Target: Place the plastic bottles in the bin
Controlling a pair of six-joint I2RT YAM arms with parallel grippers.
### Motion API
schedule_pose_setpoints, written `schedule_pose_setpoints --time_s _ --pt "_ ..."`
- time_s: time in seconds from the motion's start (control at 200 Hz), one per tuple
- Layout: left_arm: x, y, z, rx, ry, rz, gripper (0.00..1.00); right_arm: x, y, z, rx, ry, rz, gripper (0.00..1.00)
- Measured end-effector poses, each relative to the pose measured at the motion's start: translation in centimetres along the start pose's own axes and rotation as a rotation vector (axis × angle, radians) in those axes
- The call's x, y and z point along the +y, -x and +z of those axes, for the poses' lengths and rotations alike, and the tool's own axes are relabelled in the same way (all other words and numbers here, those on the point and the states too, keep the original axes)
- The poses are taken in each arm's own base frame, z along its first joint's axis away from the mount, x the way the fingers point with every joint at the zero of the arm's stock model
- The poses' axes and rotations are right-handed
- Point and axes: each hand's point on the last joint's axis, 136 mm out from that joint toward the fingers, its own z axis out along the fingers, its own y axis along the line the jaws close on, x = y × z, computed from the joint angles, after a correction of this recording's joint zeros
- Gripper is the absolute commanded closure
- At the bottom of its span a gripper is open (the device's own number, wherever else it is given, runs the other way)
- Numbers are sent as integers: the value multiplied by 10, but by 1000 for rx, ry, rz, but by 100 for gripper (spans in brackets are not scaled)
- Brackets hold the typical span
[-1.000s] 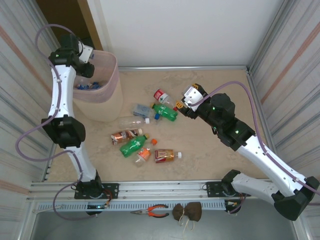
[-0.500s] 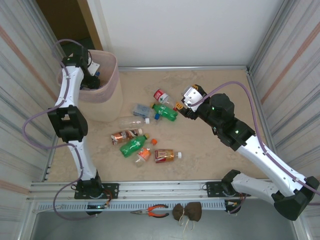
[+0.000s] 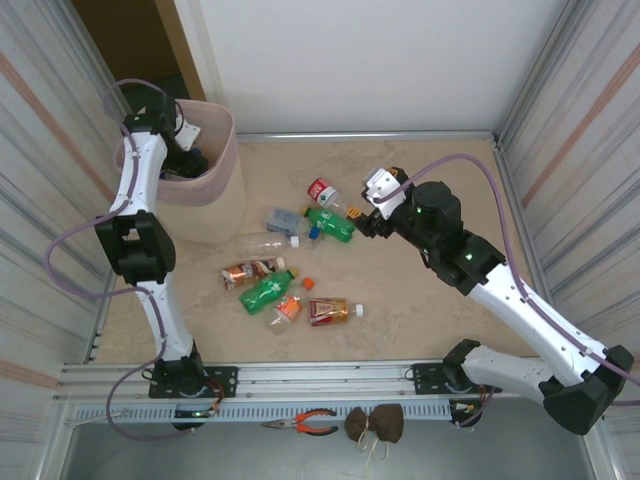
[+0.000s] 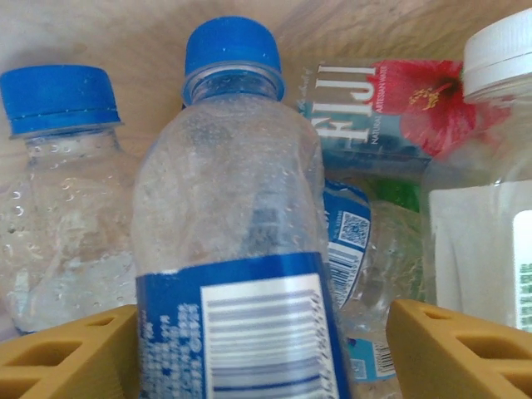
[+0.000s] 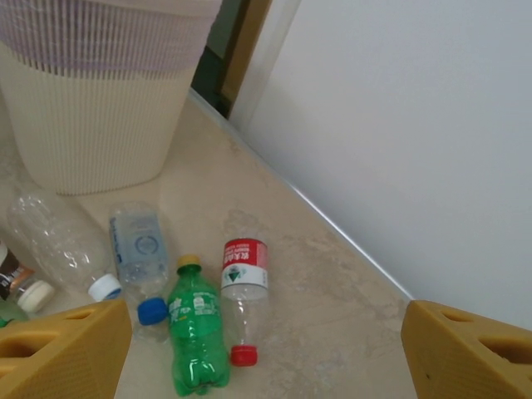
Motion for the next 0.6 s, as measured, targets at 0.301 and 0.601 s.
schedule_pose_setpoints --time_s 0.301,0.601 --pt "-11 13 -35 -105 -64 -34 22 -23 -15 14 91 -38 138 16" --pt "-21 24 -86 -234 -109 -61 22 -32 -47 50 226 15 291 25"
